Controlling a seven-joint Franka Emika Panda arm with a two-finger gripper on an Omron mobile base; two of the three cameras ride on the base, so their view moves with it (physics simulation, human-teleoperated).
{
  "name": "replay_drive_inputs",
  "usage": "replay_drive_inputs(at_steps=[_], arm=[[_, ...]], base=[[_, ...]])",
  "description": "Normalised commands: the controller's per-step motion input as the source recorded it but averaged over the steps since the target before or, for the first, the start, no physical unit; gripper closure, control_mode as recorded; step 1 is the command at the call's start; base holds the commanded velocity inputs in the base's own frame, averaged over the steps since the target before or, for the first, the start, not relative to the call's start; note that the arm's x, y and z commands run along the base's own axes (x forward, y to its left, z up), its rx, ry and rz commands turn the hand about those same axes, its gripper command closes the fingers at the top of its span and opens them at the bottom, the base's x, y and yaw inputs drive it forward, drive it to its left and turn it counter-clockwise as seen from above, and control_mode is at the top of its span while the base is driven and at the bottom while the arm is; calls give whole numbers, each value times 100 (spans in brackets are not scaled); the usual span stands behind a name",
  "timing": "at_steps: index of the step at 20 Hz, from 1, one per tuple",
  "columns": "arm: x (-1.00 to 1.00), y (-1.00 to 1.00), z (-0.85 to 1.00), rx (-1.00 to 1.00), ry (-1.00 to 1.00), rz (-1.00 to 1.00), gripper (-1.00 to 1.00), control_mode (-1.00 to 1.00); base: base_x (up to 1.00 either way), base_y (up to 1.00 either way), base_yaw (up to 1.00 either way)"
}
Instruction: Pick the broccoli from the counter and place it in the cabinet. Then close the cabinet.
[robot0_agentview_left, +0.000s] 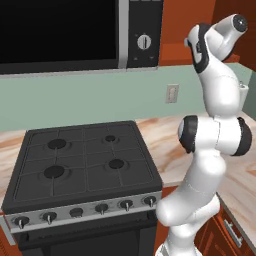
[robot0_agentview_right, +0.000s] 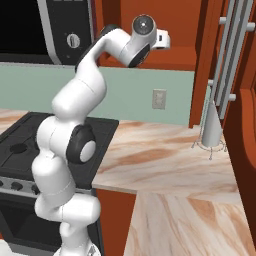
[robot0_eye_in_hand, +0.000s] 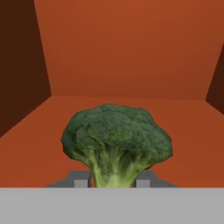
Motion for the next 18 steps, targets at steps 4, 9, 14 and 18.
replay_drive_inputs(at_steps=[4,9,14,18], arm=[[34,-24,-2,0,0,2,-100,-100],[2,-18,0,0,0,1,-100,-100],[0,32,-1,-6,20,-12,-100,-100],[-39,70,0,-11,18,-5,-100,-100]], base=[[0,0,0],[0,0,0],[0,0,0],[0,0,0]])
